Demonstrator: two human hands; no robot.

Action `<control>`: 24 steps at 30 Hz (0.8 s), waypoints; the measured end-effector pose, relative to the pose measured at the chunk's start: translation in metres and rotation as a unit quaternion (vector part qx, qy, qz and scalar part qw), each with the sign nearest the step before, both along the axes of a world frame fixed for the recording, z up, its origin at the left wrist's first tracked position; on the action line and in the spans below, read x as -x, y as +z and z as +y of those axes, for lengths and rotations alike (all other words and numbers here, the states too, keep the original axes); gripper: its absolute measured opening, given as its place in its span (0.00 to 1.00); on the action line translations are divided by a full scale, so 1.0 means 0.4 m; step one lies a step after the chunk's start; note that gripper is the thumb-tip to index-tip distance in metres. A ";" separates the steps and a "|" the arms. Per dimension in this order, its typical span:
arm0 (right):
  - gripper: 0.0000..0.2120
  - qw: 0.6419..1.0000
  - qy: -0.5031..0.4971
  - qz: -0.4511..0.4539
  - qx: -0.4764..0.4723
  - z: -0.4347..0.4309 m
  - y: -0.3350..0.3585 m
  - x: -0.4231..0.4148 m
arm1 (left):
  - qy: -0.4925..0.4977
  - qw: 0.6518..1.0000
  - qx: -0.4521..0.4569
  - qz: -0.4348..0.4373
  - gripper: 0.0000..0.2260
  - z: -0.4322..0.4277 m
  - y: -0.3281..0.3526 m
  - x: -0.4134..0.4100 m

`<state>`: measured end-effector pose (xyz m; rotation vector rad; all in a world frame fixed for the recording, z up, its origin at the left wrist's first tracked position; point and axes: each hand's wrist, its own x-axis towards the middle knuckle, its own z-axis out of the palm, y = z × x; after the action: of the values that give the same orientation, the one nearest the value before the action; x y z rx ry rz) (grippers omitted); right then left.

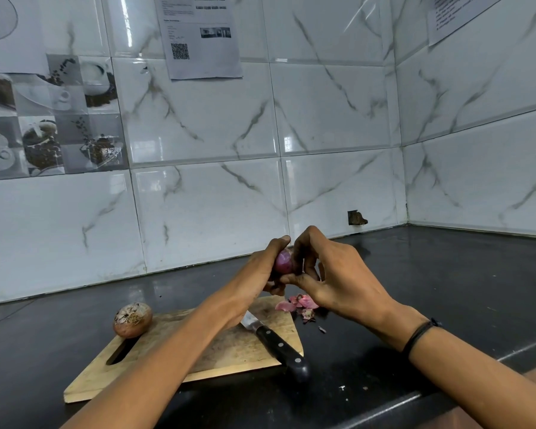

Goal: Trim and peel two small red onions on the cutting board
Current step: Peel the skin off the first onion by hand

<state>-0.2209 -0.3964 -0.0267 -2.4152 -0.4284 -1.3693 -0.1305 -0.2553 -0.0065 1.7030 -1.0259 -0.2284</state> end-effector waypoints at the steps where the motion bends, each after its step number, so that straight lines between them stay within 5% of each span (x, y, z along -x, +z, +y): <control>1: 0.23 1.000 0.000 -0.003 -0.001 0.002 -0.001 -0.001 | 0.001 1.000 0.001 0.001 0.25 0.000 0.003 0.000; 8: 0.23 0.998 0.011 -0.007 -0.060 0.003 0.009 0.012 | -0.002 1.000 0.015 0.017 0.20 0.000 0.002 -0.008; 24: 0.20 1.000 -0.015 -0.009 0.022 -0.005 -0.002 -0.001 | -0.002 1.000 0.020 -0.020 0.20 0.001 0.000 0.012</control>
<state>-0.2206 -0.3984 -0.0274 -2.4551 -0.4321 -1.4098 -0.1354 -0.2551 -0.0065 1.6750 -1.0575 -0.1755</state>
